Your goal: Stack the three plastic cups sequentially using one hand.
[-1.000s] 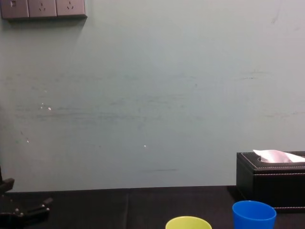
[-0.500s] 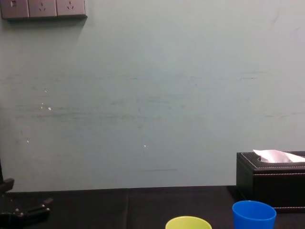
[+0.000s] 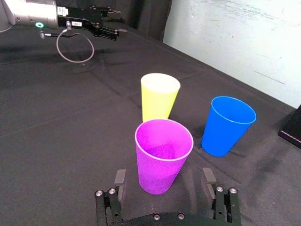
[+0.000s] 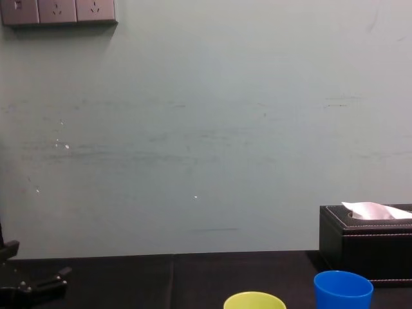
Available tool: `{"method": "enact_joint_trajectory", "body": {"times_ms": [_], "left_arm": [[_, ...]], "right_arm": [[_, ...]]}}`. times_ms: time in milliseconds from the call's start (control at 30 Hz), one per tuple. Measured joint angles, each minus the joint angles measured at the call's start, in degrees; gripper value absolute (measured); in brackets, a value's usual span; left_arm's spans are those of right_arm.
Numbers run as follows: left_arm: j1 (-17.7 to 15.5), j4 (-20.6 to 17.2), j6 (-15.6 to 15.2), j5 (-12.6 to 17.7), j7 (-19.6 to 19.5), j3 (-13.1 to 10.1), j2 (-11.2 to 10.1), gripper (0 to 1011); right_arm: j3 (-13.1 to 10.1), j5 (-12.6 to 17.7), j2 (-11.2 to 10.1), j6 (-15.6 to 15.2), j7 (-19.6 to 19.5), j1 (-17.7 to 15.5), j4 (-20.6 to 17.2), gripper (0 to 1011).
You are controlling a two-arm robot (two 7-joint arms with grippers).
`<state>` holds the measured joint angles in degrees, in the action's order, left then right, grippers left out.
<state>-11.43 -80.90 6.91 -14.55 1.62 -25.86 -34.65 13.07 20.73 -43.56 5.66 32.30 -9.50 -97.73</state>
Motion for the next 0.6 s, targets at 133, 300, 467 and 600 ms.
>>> {"method": "enact_joint_trajectory", "body": {"times_ms": [133, 300, 467, 600], "left_arm": [[0.00, 0.00, 0.00, 0.00, 0.00, 0.00, 0.00, 1010], [0.00, 0.00, 0.00, 0.00, 0.00, 0.00, 0.00, 1010], [0.00, 0.00, 0.00, 0.00, 0.00, 0.00, 0.00, 1010], [0.00, 0.00, 0.00, 0.00, 0.00, 0.00, 0.00, 1010]], "right_arm": [[0.09, -0.18, 0.39, -0.24, 0.12, 0.41, 0.32, 1003], [0.48, -0.49, 1.00, -0.57, 0.20, 1.08, 0.97, 1003], [0.88, -0.71, 1.60, -0.93, 0.20, 1.85, 1.55, 1003], [1.22, -0.80, 1.98, -1.20, 0.24, 2.52, 1.85, 1003]]}}
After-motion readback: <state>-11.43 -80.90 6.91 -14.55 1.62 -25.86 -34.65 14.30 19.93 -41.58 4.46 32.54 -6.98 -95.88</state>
